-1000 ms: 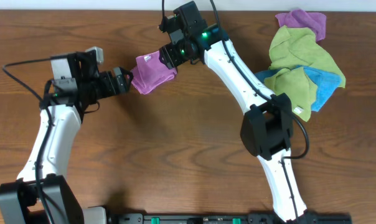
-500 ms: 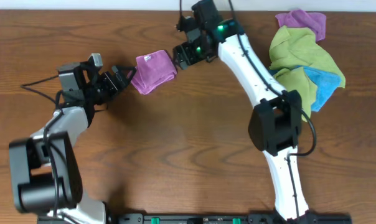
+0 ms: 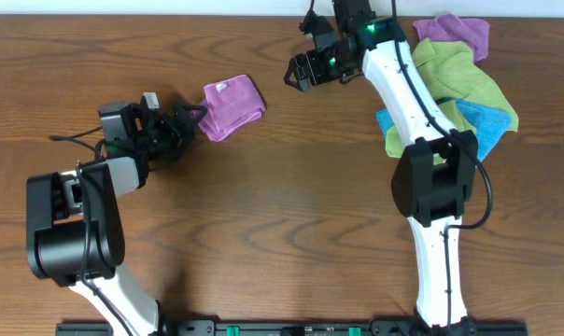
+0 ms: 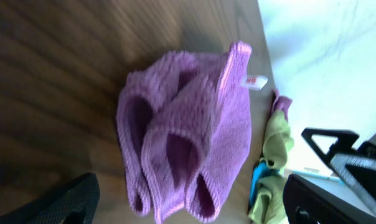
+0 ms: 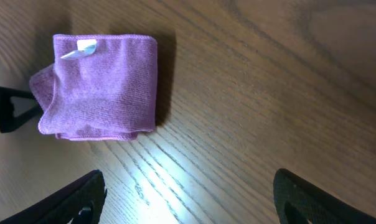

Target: Fold the cloth

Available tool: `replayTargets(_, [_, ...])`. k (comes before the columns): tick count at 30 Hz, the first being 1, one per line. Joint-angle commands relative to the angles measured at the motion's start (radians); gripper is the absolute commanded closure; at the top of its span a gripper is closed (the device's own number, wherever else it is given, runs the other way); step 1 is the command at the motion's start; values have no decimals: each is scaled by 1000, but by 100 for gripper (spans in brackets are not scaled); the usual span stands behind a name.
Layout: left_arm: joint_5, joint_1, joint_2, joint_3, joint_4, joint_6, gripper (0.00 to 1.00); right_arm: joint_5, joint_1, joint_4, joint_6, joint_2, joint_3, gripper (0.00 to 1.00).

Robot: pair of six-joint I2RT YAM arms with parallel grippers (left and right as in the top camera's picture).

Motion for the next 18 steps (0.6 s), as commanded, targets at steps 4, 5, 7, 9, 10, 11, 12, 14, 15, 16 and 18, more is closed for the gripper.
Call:
replayTargets(4, [-25, -20, 61, -1, 30, -79, 5, -22, 4, 8, -26, -23, 12, 14])
replayTargets(5, [-29, -26, 65, -1, 29, -84, 5, -22, 4, 9, -26, -23, 12, 13])
replayTargets(7, [-40, -44, 74, 2, 31, -90, 5, -22, 4, 14, -25, -23, 12, 13])
replayTargets(9, [-52, -57, 79, 3, 31, -102, 4, -22, 4, 19, -25, -23, 12, 13])
replayTargets(10, [-60, -66, 79, 3, 30, -112, 5, -22, 4, 23, -25, -23, 12, 13])
replayTargets(11, [-64, -74, 80, 3, 30, -119, 5, -22, 4, 25, -25, -23, 12, 13])
replayTargets(12, [-85, -87, 80, 3, 27, -128, 5, -22, 4, 27, -25, -23, 12, 13])
replayTargets(14, [-119, -100, 80, 3, 26, -138, 5, -22, 4, 27, -25, -23, 12, 13])
replayTargets(15, [-134, -103, 80, 3, 26, -138, 5, -22, 4, 27, -25, -23, 12, 13])
replayTargets(16, [-146, -106, 80, 4, 26, -139, 5, -22, 4, 26, -25, -23, 12, 13])
replayTargets(18, [-164, -112, 83, 5, 26, -145, 5, -22, 4, 26, -25, -23, 12, 13])
